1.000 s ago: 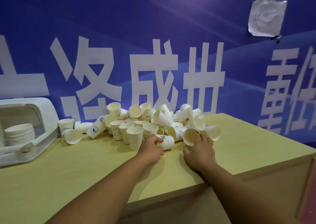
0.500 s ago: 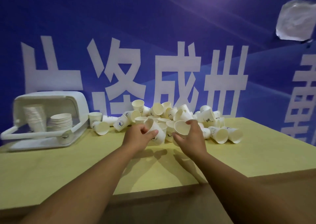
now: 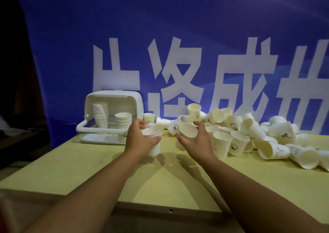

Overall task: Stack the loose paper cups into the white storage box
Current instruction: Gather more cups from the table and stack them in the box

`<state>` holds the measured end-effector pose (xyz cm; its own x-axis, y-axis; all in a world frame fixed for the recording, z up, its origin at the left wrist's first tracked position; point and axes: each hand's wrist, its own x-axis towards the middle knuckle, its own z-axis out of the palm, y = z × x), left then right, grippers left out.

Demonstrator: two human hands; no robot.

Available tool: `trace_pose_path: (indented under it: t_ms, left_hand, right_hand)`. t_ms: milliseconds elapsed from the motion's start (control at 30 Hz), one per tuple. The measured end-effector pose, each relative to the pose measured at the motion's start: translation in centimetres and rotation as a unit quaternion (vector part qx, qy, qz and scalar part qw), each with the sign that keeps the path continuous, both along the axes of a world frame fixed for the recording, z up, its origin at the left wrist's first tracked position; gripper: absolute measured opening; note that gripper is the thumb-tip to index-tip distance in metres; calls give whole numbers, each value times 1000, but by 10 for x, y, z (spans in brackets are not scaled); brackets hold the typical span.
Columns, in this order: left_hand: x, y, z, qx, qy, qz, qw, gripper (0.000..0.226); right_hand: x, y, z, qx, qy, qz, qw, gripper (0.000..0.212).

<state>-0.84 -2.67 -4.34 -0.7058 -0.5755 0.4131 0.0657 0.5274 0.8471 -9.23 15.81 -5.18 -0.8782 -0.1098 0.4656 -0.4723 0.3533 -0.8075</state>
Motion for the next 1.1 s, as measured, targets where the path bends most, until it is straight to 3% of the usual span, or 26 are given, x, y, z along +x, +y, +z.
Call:
trace_pose_path:
  t_ms: [200,333,567,700,1000,1100]
  left_hand:
    - [-7,-53,-8,-6,14,46,999,79]
    - [-15,-80,-11,-21,46,67,996,74]
    - [-41,-126,20,-13,204,102,974,56]
    - [-62,-144,46,13,268,114,957,65]
    - [-94,-164,24,-14,223,79,972,67]
    - [-93,-172,21,-40,152,68,985,74]
  right_hand:
    - [-12,-74,-3,-18,-14,51,998,83]
    - [-23,-115,-1,-33,-24,61,997,79]
    - [-59,-173,13,-122,-16,70,990,76]
    - [-75,-207,36,-216,-26,93,972,75]
    - [-107,-238,46,-259,15,93,961,74]
    - [-114,-235,48,-265,13,93,960,73]
